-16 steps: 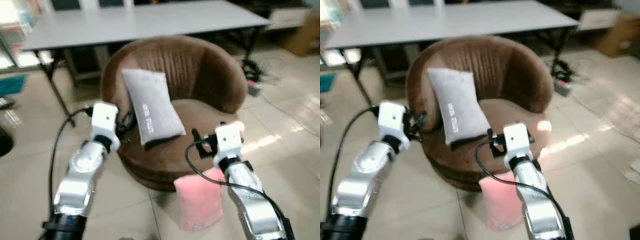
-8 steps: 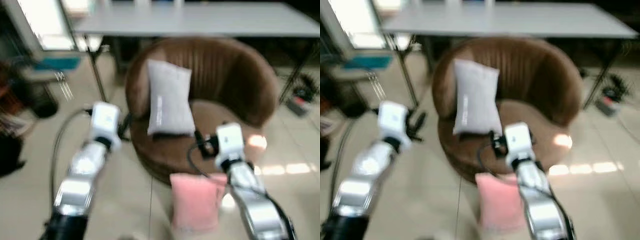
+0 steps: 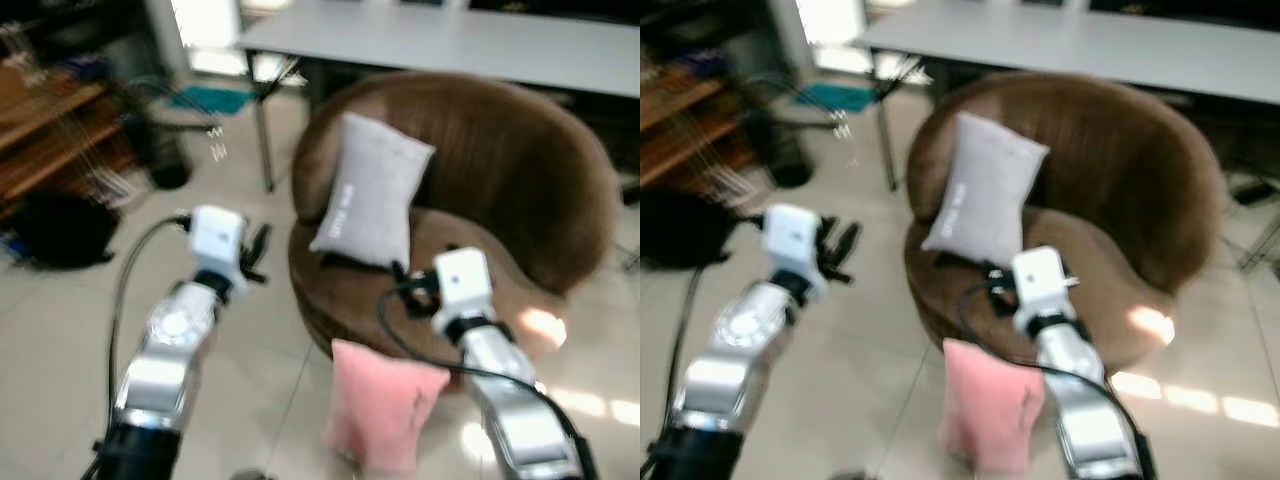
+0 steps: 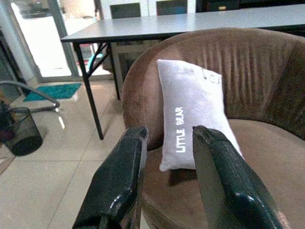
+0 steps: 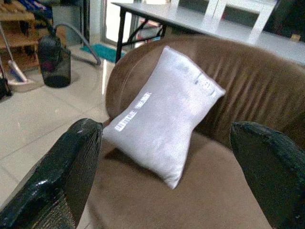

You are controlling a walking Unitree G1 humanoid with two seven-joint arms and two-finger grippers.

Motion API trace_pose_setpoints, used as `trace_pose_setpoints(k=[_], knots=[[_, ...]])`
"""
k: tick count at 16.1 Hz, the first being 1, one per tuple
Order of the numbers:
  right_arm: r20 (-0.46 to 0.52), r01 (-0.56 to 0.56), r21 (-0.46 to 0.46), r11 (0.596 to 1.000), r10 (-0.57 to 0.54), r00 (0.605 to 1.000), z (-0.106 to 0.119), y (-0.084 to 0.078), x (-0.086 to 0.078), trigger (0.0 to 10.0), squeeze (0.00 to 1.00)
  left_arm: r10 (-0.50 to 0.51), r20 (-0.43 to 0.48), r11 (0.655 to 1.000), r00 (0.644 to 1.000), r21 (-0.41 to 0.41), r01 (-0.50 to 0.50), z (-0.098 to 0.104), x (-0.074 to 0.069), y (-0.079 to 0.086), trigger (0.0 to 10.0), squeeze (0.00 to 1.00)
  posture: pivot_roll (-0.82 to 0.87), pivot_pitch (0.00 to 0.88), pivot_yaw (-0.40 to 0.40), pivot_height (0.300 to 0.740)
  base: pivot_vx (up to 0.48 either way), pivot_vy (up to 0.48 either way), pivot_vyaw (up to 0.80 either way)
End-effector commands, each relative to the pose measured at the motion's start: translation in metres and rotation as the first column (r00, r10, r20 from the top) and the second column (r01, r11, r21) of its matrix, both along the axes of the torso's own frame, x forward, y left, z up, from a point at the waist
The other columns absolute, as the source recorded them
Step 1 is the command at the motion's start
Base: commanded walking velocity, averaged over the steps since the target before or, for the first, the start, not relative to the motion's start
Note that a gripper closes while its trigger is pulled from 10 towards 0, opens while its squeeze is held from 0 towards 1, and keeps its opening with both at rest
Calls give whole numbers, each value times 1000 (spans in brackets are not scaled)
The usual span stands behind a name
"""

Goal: Move the pillow to the sofa from floor

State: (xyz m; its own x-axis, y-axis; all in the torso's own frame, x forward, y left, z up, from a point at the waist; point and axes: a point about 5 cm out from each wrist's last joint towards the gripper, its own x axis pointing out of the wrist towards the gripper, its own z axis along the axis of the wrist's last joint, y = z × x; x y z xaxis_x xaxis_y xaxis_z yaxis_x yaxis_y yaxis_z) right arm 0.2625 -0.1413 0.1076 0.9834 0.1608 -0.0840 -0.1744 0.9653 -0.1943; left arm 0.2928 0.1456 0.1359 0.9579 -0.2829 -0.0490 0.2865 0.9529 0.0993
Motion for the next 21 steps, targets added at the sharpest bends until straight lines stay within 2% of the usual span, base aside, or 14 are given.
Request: trace_pose_setpoints(k=[1,7,11,12,13,15,17,21], knots=[[9,-18,14,1000,17,1000,3,4,1,10000,0,27,25,1000,999,15,-27,5,1,8,10000,0,-54,0,23,740,0,-442,800],[8,-31,14,999,31,999,3,5,2,10000,0,47,39,999,998,18,-48,4,1,9,10000,0,-56,0,17,740,0,-445,800],[7,-35,12,999,34,999,3,5,2,10000,0,130,155,991,979,-27,-127,17,2,15,10000,0,-57,0,15,740,0,-335,800],[7,-27,3,1000,27,1000,2,4,2,10000,0,149,146,988,978,-50,-143,17,2,16,10000,0,-58,1,15,740,0,0,800],[1,-1,8,1000,1,1000,0,2,3,10000,0,134,165,990,977,-63,-125,18,1,14,10000,0,-59,2,15,740,0,0,0],[-3,11,12,1000,-11,1000,0,0,4,10000,0,118,175,993,977,-35,-114,16,0,13,10000,0,-59,4,14,740,0,0,0],[-2,11,13,1000,-11,1000,0,0,4,10000,0,111,185,993,977,-54,-103,15,-1,12,10000,0,-60,5,14,740,0,0,0],[0,16,18,1000,-16,1000,0,0,4,10000,0,107,192,994,975,-52,-99,15,-2,13,10000,0,-60,5,14,740,339,0,0]])
